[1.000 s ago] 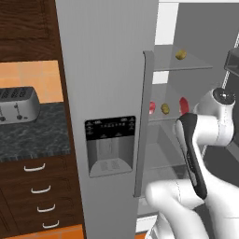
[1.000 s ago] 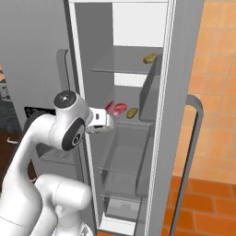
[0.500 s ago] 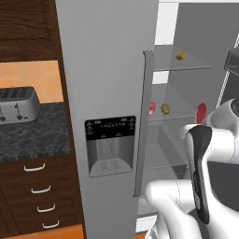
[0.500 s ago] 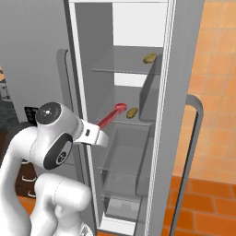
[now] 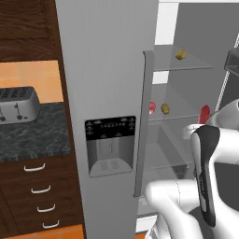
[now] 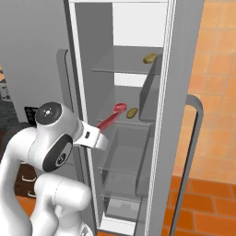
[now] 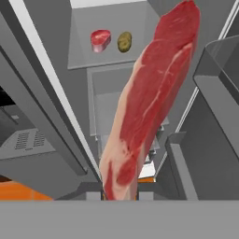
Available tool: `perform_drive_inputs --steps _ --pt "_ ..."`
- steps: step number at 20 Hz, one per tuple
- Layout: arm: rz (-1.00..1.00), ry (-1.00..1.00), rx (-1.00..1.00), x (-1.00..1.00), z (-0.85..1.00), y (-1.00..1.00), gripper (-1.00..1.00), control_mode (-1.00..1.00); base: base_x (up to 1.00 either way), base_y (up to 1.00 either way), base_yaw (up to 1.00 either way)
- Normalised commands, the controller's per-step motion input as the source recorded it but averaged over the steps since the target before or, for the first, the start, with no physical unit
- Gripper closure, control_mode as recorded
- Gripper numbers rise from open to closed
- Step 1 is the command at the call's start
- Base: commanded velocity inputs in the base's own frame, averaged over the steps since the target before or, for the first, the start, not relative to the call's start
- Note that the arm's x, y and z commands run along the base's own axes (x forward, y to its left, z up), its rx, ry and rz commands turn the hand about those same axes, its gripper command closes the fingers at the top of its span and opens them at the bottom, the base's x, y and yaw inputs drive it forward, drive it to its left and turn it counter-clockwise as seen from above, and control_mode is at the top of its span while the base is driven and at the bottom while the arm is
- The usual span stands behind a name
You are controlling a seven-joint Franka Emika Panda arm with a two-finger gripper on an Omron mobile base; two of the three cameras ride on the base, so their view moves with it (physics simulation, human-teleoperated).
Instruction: Place one potato and one steak in each tupperware on the nearby counter, to pack two identical lunches.
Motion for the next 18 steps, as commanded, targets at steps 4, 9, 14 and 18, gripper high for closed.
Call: perform_drive_inputs --steps 4,9,14,18 --pt "0.00 0.00 0.00 0.00 0.00 0.00 1.00 1.00 0.00 0.00 0.00" --pt "0.00 0.00 0.00 0.00 0.00 0.00 1.00 1.00 -0.15 0.17 -0.08" --pt "0.00 0.00 0.00 0.00 0.00 0.00 1.00 1.00 0.00 0.81 -0.01" --pt "0.00 0.00 0.00 0.00 0.00 0.00 1.00 1.00 0.00 1.00 0.00"
